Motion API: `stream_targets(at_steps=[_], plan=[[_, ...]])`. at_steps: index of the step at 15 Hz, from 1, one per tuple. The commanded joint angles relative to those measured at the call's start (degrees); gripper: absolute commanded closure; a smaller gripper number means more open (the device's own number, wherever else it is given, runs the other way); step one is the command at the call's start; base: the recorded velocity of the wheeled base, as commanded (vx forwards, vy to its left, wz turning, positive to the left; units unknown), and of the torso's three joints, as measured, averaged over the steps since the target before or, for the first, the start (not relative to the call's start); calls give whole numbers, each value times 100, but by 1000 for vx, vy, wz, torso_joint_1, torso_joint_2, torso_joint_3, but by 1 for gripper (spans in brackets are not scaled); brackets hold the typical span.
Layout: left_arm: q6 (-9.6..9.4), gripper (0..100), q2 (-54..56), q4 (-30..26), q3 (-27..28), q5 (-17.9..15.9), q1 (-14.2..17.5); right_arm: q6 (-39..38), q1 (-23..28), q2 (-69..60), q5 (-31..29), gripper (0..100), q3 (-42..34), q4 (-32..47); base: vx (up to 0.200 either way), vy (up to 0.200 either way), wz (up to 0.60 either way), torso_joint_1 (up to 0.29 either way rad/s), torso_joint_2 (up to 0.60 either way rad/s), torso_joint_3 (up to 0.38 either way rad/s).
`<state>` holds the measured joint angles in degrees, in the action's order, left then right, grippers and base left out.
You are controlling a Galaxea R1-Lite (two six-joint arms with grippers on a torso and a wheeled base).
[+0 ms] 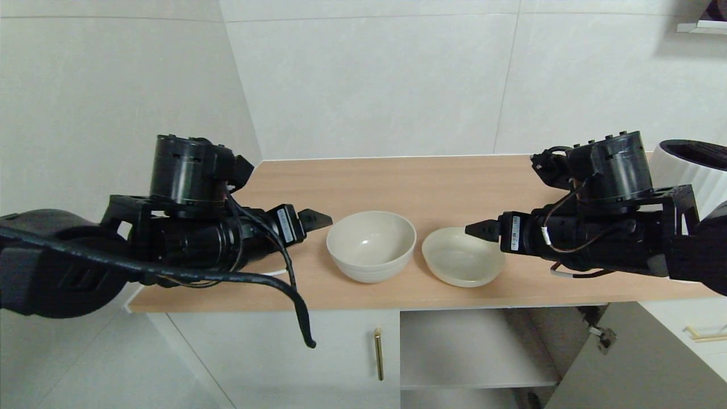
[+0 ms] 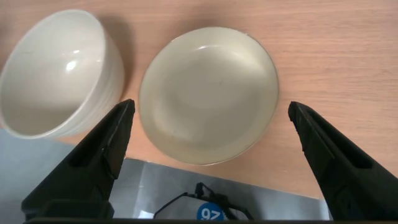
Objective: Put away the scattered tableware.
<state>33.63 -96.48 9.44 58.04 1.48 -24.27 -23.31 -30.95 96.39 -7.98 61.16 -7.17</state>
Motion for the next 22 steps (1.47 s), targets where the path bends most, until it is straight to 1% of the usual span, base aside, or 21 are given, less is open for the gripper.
stream_targets(at_steps=[1, 2, 3, 4, 16, 17, 22], plan=[[38, 0, -425, 6, 137, 169, -69, 2, 28, 64, -1, 0, 10, -4, 0, 0, 0, 0, 0, 0], [161, 0, -539, 50, 181, 266, -166, 2, 19, 82, -10, 0, 10, -4, 0, 0, 0, 0, 0, 0], [372, 0, -697, 155, 261, 380, -245, 2, 19, 90, -63, 0, 10, -4, 0, 0, 0, 0, 0, 0], [486, 0, -803, 269, 287, 459, -289, 2, 19, 99, -98, 0, 1, -13, 0, 0, 0, 0, 0, 0], [477, 0, -838, 313, 243, 468, -394, 11, 19, 73, -89, 0, 1, -4, 0, 0, 0, 0, 0, 0], [477, 100, -847, 304, 243, 468, -403, 2, 19, 82, -89, 0, 1, -4, 0, 0, 0, 0, 0, 0], [477, 100, -803, 304, 252, 468, -403, -33, 19, 64, -72, 0, -104, -48, 0, 0, 0, 0, 0, 0]])
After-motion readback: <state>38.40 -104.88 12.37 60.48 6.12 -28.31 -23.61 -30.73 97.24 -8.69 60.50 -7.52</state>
